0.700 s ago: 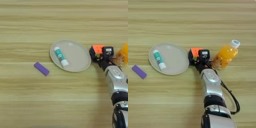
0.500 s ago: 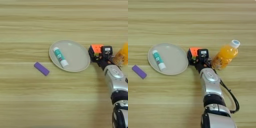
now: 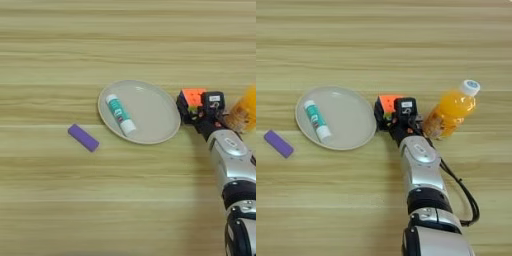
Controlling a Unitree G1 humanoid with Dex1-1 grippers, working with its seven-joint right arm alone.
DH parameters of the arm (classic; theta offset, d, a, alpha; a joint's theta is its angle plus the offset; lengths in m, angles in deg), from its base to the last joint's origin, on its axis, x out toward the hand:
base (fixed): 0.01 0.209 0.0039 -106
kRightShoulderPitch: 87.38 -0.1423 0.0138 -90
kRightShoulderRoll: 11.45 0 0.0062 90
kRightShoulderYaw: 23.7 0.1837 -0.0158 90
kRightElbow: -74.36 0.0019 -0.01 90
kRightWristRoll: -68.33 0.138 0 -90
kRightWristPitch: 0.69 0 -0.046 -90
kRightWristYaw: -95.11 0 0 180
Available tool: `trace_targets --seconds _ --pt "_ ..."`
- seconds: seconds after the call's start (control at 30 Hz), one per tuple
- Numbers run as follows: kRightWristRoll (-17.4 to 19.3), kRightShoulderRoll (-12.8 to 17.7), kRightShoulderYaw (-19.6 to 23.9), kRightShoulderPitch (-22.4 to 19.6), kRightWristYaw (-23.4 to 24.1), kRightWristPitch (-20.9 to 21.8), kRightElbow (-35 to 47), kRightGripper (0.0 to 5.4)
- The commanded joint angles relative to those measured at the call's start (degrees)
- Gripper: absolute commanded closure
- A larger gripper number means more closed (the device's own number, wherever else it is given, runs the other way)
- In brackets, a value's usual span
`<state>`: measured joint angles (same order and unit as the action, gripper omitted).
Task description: Move the objects on the table
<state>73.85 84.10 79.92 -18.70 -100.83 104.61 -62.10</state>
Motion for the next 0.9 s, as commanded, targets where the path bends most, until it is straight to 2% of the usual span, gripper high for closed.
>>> trace_targets --seconds 0.03,0.63,0.67,0.9 --pt "-0.45 2.22 -0.23 -4.01 0.12 0.9 1.55 2.04" --pt "-0.22 2.54 -0.1 -4.32 0.23 1.25 0.91 2.04" --pt "-0.2 2.56 -0.07 -4.3 0.27 1.26 1.04 1.75" --pt "0.39 2.49 0.45 -3.73 0.65 1.52 3.66 1.16"
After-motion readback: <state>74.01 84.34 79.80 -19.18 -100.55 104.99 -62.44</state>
